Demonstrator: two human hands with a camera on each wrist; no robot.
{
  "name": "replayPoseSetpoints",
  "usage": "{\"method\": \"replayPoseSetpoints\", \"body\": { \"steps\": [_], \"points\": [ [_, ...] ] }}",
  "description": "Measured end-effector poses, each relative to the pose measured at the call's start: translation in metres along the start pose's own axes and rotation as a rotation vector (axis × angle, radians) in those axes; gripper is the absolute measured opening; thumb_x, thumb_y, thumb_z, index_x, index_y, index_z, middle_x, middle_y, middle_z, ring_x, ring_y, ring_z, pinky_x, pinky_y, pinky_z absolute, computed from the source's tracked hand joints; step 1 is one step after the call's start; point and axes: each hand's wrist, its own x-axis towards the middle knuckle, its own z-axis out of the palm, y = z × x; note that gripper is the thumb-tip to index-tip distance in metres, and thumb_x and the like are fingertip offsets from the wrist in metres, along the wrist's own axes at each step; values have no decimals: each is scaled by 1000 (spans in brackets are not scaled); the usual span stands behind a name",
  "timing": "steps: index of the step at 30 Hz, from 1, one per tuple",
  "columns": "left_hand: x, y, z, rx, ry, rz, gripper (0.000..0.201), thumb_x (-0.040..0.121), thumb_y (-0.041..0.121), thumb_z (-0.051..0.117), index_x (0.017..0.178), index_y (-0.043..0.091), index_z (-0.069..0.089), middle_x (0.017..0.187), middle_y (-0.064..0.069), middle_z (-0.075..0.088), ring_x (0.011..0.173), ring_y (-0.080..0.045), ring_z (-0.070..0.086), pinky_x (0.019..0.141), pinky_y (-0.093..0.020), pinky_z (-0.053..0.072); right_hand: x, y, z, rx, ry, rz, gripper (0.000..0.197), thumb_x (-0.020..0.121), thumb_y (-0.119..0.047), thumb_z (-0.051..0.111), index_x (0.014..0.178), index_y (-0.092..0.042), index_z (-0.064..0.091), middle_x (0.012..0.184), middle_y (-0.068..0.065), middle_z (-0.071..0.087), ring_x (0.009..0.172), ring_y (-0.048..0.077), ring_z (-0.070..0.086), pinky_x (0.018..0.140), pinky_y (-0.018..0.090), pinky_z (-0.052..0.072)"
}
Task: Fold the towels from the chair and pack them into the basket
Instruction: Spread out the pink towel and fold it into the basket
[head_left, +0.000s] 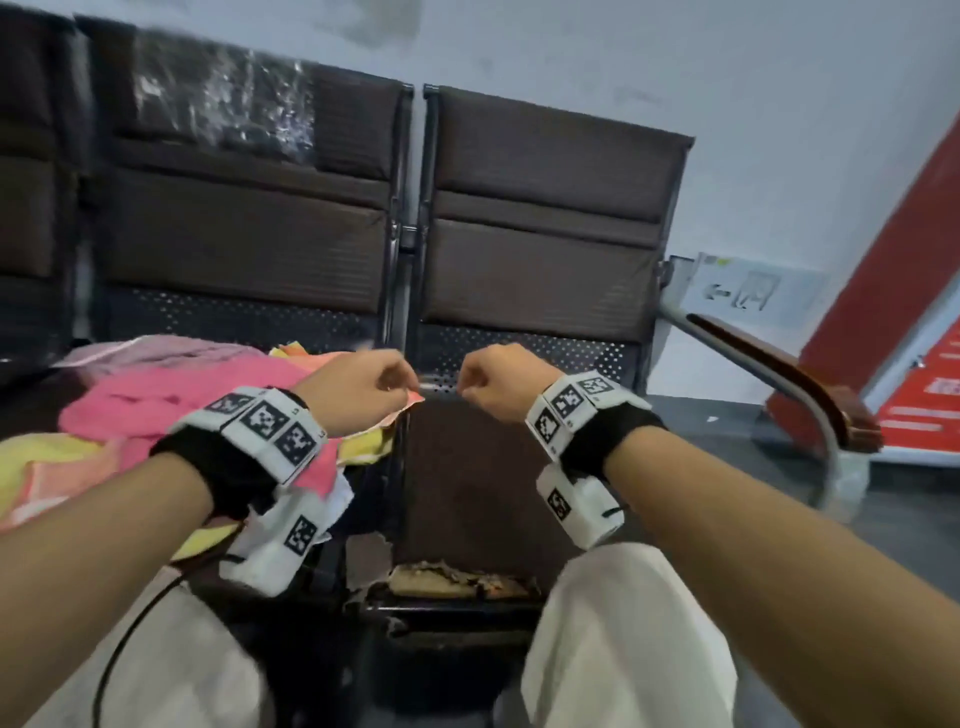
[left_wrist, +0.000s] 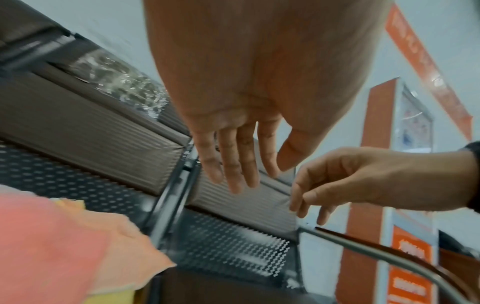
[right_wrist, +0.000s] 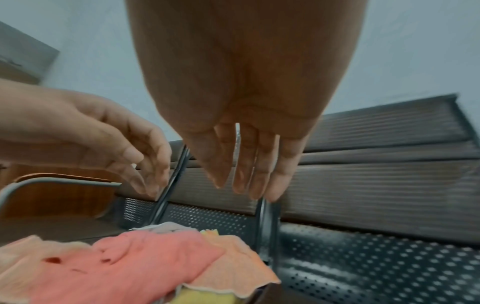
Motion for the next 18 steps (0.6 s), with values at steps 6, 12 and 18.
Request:
{"method": "replayPoseSetpoints", "body": {
  "steps": [6,12,18],
  "points": [
    [-13,-102,-15,150,-117,-220,22,90,11,51,110,12,59,107,-5,62,98,-20,58,87,-30,45,71,-42,78,129,-146,-126,17,87,-19,61,100,-12,70,102,5,70,98,20,61,80,26,43],
    [-19,-160,-33,36,-105,-381,25,90,19,56,115,20,57,92,5,62,86,-17,59,78,-26,45,120,-65,155,222,-310,-200,32,81,-33,73,102,-11,63,99,3,65,90,20,60,83,33,49],
    [-5,-172,-23,84,-221,-364,29,91,20,54,120,18,52,93,3,61,81,-15,55,64,-23,38,131,-70,196,161,-299,-375,28,73,-28,79,89,-14,62,90,-4,44,82,14,46,80,31,45]
  ]
}}
